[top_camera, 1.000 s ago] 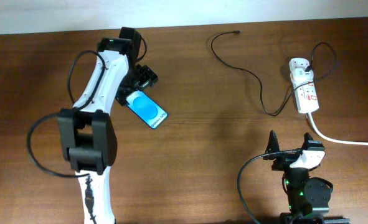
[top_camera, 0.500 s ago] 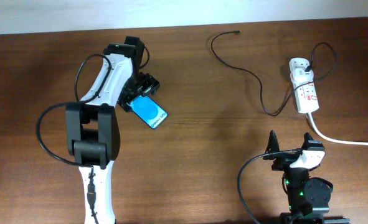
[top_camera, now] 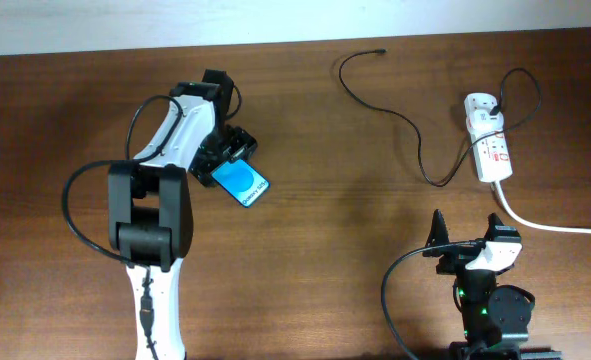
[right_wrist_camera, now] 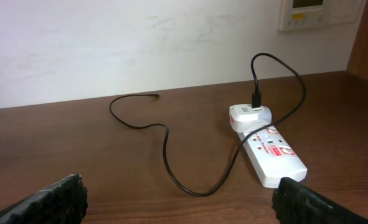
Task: Plug charger to phone and switch on socket
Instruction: 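Move left gripper over the phone and lower onto it, then grasp the phone with left gripper and lift it upright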
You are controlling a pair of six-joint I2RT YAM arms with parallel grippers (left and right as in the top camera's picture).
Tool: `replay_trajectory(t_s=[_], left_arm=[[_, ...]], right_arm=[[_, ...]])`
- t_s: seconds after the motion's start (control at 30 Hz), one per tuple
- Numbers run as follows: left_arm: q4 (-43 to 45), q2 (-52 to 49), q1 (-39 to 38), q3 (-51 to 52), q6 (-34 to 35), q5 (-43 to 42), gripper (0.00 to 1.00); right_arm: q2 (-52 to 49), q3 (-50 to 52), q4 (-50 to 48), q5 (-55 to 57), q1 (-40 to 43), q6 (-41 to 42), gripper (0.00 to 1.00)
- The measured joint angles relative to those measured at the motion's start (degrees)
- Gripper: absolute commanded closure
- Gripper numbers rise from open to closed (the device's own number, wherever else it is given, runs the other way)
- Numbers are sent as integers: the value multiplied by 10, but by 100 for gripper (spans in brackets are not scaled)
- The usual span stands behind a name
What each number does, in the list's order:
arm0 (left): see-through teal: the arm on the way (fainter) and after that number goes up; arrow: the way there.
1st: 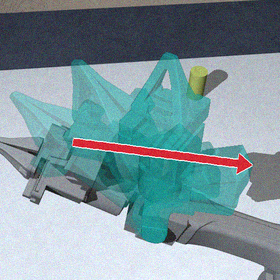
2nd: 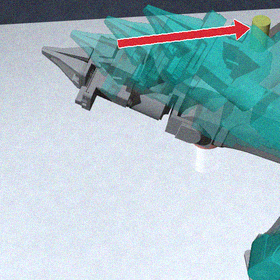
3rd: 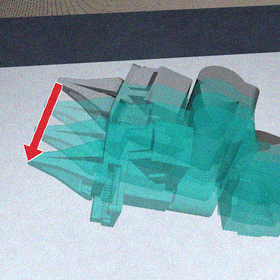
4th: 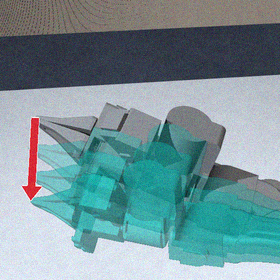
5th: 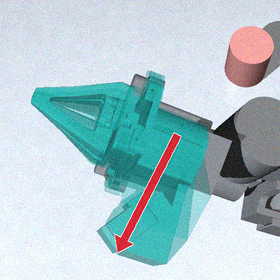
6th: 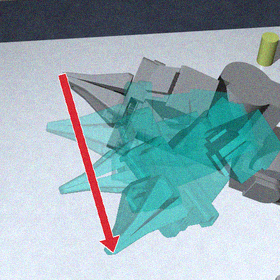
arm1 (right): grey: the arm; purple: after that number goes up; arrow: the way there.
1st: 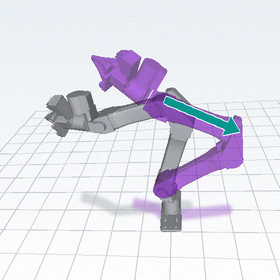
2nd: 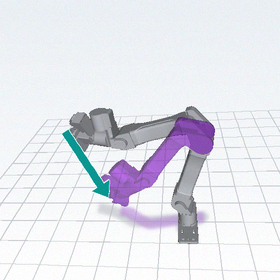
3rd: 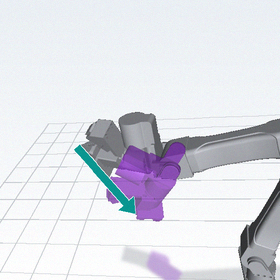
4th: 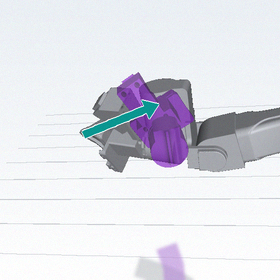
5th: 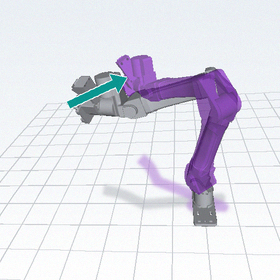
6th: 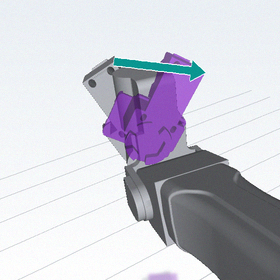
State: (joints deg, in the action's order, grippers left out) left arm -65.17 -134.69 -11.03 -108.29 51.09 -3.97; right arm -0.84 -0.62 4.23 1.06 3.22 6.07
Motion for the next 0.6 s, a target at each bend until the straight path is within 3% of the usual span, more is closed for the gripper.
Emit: replay_trajectory(t_s=[0.6], left_arm=[[3, 4, -24, 9, 21, -1, 1]], right_arm=[[0, 0, 0, 0, 0, 0, 2]])
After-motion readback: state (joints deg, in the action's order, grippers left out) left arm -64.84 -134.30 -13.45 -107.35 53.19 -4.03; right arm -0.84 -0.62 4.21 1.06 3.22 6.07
